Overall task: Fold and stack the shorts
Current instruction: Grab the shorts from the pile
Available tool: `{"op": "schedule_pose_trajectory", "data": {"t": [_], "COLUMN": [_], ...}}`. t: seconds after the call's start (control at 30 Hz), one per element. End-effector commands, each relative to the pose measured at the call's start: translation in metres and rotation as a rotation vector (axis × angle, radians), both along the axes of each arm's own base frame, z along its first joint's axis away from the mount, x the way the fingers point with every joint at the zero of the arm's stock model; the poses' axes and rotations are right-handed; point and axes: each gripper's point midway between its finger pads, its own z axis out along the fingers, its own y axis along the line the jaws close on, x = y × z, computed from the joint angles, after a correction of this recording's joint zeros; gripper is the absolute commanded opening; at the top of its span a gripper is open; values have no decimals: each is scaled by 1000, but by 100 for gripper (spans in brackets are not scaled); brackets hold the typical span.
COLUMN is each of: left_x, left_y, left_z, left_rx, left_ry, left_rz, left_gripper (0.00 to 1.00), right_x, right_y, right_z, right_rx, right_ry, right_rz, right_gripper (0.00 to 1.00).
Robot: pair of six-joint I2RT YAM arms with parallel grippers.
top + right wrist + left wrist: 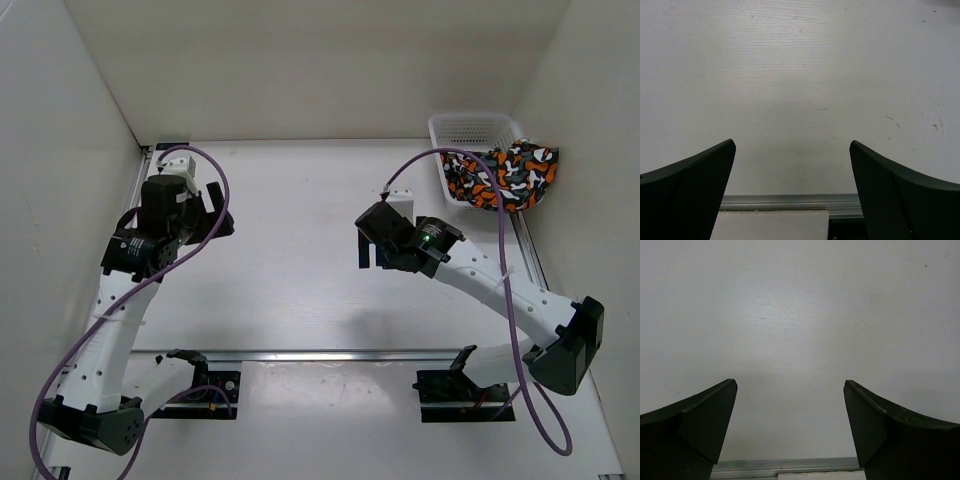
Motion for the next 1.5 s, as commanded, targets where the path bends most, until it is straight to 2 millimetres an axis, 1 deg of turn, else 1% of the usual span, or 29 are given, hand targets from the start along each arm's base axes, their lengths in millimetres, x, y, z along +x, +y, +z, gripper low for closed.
{"op": "schedule_pose_trajectory", "data": {"t": [0.0,0.13,0.23,0.33,0.37,0.43,0.47,0.5,0.53,0.57,0.6,0.63,0.67,0.7,0.73,0.8,0.83,0.9,0.97,1.07,1.1,1.13,1.2,1.27,1.33,1.37,1.4,1.43,1.47], "left_x": [0,2,6,6,7,11,12,15,16,20,23,24,29,32,33,40,39,42,45,47,47,49,49,51,52,52,52,49,49], "left_y": [-6,-14,-21,-23,-23,-24,-24,-25,-25,-26,-27,-27,-29,-29,-29,-31,-31,-32,-31,-31,-31,-31,-31,-32,-32,-32,-33,-31,-27], "left_z": [12,-7,-21,-22,-25,-32,-35,-35,-38,-40,-38,-41,-41,-40,-43,-41,-38,-43,-42,-46,-46,-47,-47,-43,-40,-40,-32,-26,-22], "left_rx": [-24,-23,-24,-28,-26,-20,-18,-18,-9,-7,-7,-5,-5,-5,3,3,3,8,14,23,23,23,24,22,13,13,4,2,15], "left_ry": [-37,45,106,118,128,154,164,167,177,187,186,195,193,193,201,201,201,224,222,233,233,236,236,227,219,219,209,202,198], "left_rz": [-26,-71,-102,-109,-108,-108,-107,-107,-113,-113,-113,-112,-113,-113,-118,-118,-118,-118,-111,-117,-117,-117,-117,-117,-111,-111,-105,-92,-78], "left_gripper": [100,100,100,100,100,100,100,100,100,100,100,100,100,100,100,100,100,100,100,100,100,100,100,100,100,100,100,100,100], "right_x": [8,14,30,63,79,101,117,133,141,154,170,179,193,201,220,233,248,256,261,263,264,262,262,264,262,265,259,255,239], "right_y": [-1,-3,-20,-57,-85,-108,-135,-147,-158,-178,-190,-197,-212,-217,-226,-232,-232,-237,-245,-262,-264,-266,-266,-262,-241,-224,-207,-192,-172], "right_z": [13,8,2,15,15,28,20,33,33,20,33,32,15,10,3,-5,-9,-15,-26,-22,-18,-8,23,57,104,133,170,195,237], "right_rx": [9,-6,-34,0,8,45,38,53,49,37,37,37,15,10,8,-9,-14,-42,-63,-79,-84,-84,-61,-18,39,103,145,191,252], "right_ry": [-44,-40,-6,6,17,4,31,-1,6,38,-6,-7,29,44,54,89,91,94,105,85,69,46,-25,-104,-208,-272,-356,-411,-502], "right_rz": [-30,7,1,-98,-187,-258,-338,-379,-415,-472,-519,-539,-578,-592,-614,-616,-609,-615,-644,-692,-710,-715,-718,-708,-640,-565,-490,-426,-337], "right_gripper": [99,99,99,99,99,99,99,99,99,99,99,99,99,99,99,99,99,99,94,66,50,21,2,0,0,0,0,0,0]}}
